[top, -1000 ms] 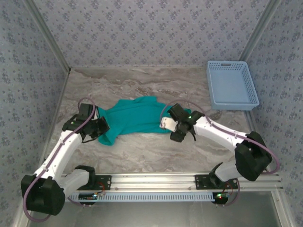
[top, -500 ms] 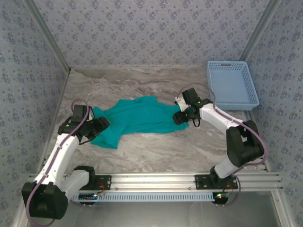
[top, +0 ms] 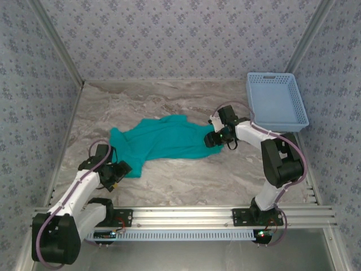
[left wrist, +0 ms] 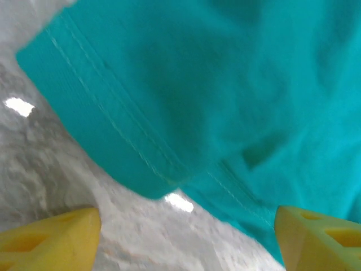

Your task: Fold the inside-out t-shirt

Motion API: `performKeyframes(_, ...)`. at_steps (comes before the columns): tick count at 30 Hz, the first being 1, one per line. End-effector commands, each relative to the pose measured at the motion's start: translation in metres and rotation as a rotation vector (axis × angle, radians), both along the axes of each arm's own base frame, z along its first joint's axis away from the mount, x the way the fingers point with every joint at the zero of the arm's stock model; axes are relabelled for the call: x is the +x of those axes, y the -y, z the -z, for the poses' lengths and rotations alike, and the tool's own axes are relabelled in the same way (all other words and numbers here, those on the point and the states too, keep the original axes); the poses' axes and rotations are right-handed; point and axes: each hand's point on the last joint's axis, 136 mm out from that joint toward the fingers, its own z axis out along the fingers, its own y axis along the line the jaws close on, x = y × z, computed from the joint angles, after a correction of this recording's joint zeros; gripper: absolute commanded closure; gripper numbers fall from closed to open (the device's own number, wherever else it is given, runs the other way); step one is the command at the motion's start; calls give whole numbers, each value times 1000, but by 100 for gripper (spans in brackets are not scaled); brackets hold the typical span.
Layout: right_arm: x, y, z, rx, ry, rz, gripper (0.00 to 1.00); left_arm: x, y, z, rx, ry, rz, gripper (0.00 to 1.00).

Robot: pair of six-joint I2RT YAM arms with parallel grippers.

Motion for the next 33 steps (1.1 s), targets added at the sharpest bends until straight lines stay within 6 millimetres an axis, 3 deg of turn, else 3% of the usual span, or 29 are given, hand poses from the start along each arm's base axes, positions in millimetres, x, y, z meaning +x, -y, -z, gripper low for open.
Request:
performKeyframes(1,8,-4,-6,-23,43,-36,39,10,-15,10,79,32,-53,22)
performKeyframes(5,12,-8,-7,-27,61,-53,40,17,-22,11,119,42,-58,24)
performKeyframes(10,6,-18,-2,22,7,-62,79,34,-23,3,135,65,-53,28)
performKeyframes(13,-3,-22,-1,58,-20,-58,91,41,-24,3,153,64,-51,34)
performKeyframes(14,-6,-23,-3,69,-22,-58,95,43,-25,5,159,65,-52,40)
performKeyframes(15,-8,-22,-7,77,-16,-50,100,45,-26,7,162,65,-51,57)
performKeyframes(17,-10,-20,-16,91,-6,-29,100,48,-21,11,139,52,-44,97)
performKeyframes(18,-11,-16,-22,92,4,-14,100,50,-16,11,113,49,-27,100)
performKeyframes(21,-13,-9,-38,86,52,13,100,51,-7,2,72,40,11,99)
performKeyframes(23,-14,-7,-46,90,76,13,100,48,-7,-6,80,41,32,93)
performKeyframes(30,-12,-2,-54,87,100,9,100,34,-14,-29,116,55,60,51)
performKeyframes(33,-12,-1,-57,88,110,9,100,37,-21,-36,157,73,52,50)
